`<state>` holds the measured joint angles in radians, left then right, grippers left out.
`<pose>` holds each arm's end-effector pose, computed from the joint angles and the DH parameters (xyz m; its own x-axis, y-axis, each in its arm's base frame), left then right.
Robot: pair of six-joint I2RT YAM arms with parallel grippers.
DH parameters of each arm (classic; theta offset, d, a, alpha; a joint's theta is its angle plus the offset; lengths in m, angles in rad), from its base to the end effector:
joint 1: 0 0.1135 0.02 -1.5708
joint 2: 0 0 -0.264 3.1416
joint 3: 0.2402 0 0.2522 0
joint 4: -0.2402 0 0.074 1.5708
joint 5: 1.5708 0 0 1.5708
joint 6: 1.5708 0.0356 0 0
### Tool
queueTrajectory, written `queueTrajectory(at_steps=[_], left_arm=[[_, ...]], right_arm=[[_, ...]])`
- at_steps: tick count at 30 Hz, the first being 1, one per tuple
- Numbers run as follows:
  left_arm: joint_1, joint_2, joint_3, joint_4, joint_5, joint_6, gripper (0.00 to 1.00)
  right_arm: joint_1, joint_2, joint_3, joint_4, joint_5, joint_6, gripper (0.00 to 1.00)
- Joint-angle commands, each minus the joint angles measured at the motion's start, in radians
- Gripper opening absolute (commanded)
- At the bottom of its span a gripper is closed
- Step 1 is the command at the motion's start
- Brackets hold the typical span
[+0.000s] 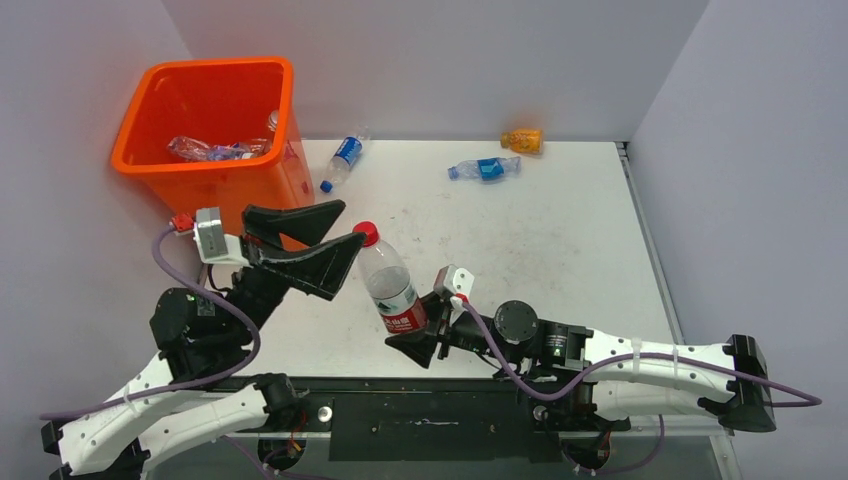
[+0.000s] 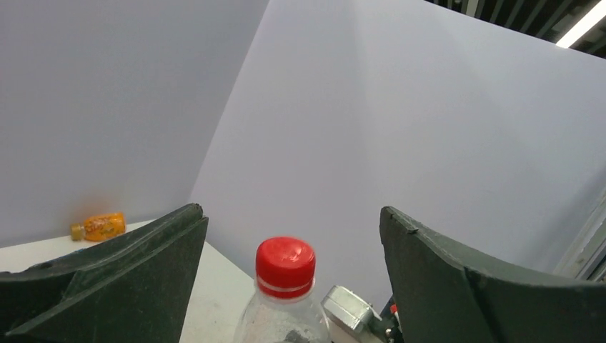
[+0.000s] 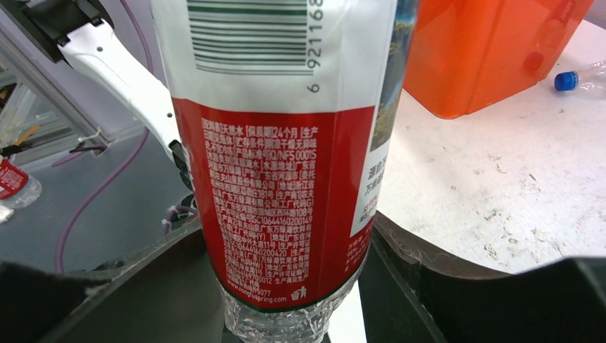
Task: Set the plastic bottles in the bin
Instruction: Pick up the plastic bottle at the center of the board.
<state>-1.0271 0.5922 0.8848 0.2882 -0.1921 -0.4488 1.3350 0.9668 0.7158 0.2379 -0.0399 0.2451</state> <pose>0.0623 -0.0900 0.4487 -0.0729 -0.7027 -0.7078 0.8056 0.3768 -0.4571 0.0528 0.2257 0.3266 -0.2410 0.0349 -0.9699 -0.9508 0.1919 0.2431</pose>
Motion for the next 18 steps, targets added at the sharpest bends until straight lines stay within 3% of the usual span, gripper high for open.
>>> queueTrajectory(at_steps=[1,10,12,14,15,16,17,18], left_arm=[[0.0,0.077,0.143,-0.264,-0.003,0.02,0.86],[0.002,0.134,0.164,-0.329,0.063,-0.011,0.73],[0.002,0.14,0.168,-0.332,0.079,-0.004,0.6],[0.002,0.141,0.167,-0.327,0.079,0.003,0.39],[0.002,0.138,0.165,-0.322,0.075,0.007,0.22],[0.002,0.136,0.163,-0.315,0.066,0.013,0.11],[0.002,0.131,0.162,-0.31,0.056,0.021,0.01],[0.002,0.128,0.163,-0.308,0.042,0.032,0.0]], right_arm=[[0.018,-0.008,0.043,0.017,0.051,-0.041,0.35],[0.03,-0.011,0.05,0.007,0.076,-0.048,0.34],[0.031,-0.011,0.052,0.003,0.079,-0.051,0.33],[0.034,-0.01,0.053,0.001,0.081,-0.052,0.34],[0.035,-0.009,0.054,-0.005,0.084,-0.052,0.36],[0.035,-0.006,0.056,-0.012,0.091,-0.048,0.44],[0.035,-0.005,0.058,-0.022,0.098,-0.043,0.63],[0.036,-0.005,0.06,-0.03,0.107,-0.037,0.81]])
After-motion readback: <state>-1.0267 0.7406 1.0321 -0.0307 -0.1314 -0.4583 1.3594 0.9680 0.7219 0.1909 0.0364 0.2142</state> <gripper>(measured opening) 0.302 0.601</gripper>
